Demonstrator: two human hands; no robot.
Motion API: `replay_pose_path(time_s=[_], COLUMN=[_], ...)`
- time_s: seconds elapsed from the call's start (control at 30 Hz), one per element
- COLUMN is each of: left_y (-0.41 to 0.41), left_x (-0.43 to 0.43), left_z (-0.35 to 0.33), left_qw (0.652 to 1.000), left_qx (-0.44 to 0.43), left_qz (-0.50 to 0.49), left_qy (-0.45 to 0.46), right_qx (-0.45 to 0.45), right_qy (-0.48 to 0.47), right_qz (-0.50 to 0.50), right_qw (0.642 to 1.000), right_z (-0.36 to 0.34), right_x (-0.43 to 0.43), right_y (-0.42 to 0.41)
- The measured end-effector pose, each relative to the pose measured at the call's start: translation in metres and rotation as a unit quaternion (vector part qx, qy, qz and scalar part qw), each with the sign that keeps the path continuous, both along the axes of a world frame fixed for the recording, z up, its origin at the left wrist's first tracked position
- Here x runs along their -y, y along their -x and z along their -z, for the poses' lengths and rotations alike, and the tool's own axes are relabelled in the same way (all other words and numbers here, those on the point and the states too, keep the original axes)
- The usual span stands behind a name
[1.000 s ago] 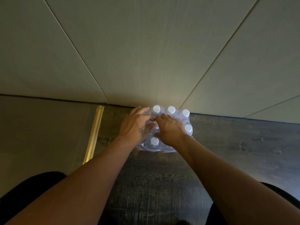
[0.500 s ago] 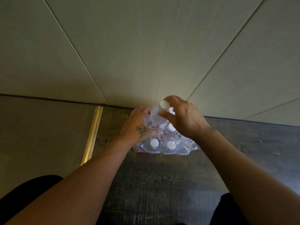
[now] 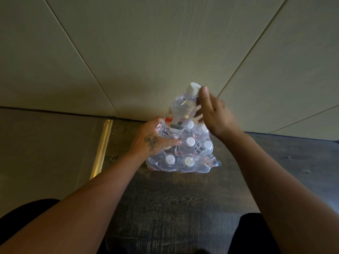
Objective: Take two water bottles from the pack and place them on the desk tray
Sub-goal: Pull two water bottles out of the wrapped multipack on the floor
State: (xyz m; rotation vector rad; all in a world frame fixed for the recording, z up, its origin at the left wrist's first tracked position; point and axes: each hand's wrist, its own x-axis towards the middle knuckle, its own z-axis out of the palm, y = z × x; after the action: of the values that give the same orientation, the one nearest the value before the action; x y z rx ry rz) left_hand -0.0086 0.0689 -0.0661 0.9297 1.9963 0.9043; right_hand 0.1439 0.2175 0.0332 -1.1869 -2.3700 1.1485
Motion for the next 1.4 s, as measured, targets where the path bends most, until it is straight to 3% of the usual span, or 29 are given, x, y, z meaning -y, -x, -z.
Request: replay_pose_path(time_s=[0.13,0.2,0.3,0.5,0.77,0.9,1.03,1.17,1.4], left_y=[0.003,0.003,0.002,0.000,-0.001,0.000,0.004,0.002,-0.004], left_x=[-0.002,-0.004,-0.006,-0.006,-0.004,-0.005,-0.008,-0.006,-0.008], left_z=[-0.005,-0.007,-0.011,-0.018,-0.024,-0.033,-0.041,-0.047,-0.054], left_qw=[0.999,0.997,0.996,0.995,0.995,0.991,0.987,0.978,0.972], left_qx=[0.045,0.063,0.059,0.058,0.071,0.112,0.146,0.193,0.222], left_qz=[-0.023,-0.044,-0.064,-0.075,-0.059,-0.058,-0.052,-0.038,-0.007], left_qy=[-0.014,-0.027,-0.029,-0.030,-0.030,-0.034,-0.050,-0.064,-0.079], right_qx=[0.085,0.173,0.306,0.341,0.262,0.220,0.089,0.020,-0.022], right_qy=[0.047,-0.020,-0.127,-0.180,-0.130,-0.124,-0.118,-0.141,-0.172], right_qz=[-0.013,-0.060,-0.135,-0.139,-0.130,-0.124,-0.050,-0.028,-0.027], right_qw=[0.995,0.983,0.934,0.912,0.948,0.960,0.988,0.989,0.984], right_z=[0.021,0.034,0.057,0.087,0.089,0.036,-0.036,-0.072,-0.054], right_x=[0.002,0.005,0.019,0.036,0.019,-0.009,-0.021,-0.027,-0.031], right_y=[-0.006,-0.007,-0.009,-0.013,-0.021,-0.019,-0.027,-0.023,-0.023])
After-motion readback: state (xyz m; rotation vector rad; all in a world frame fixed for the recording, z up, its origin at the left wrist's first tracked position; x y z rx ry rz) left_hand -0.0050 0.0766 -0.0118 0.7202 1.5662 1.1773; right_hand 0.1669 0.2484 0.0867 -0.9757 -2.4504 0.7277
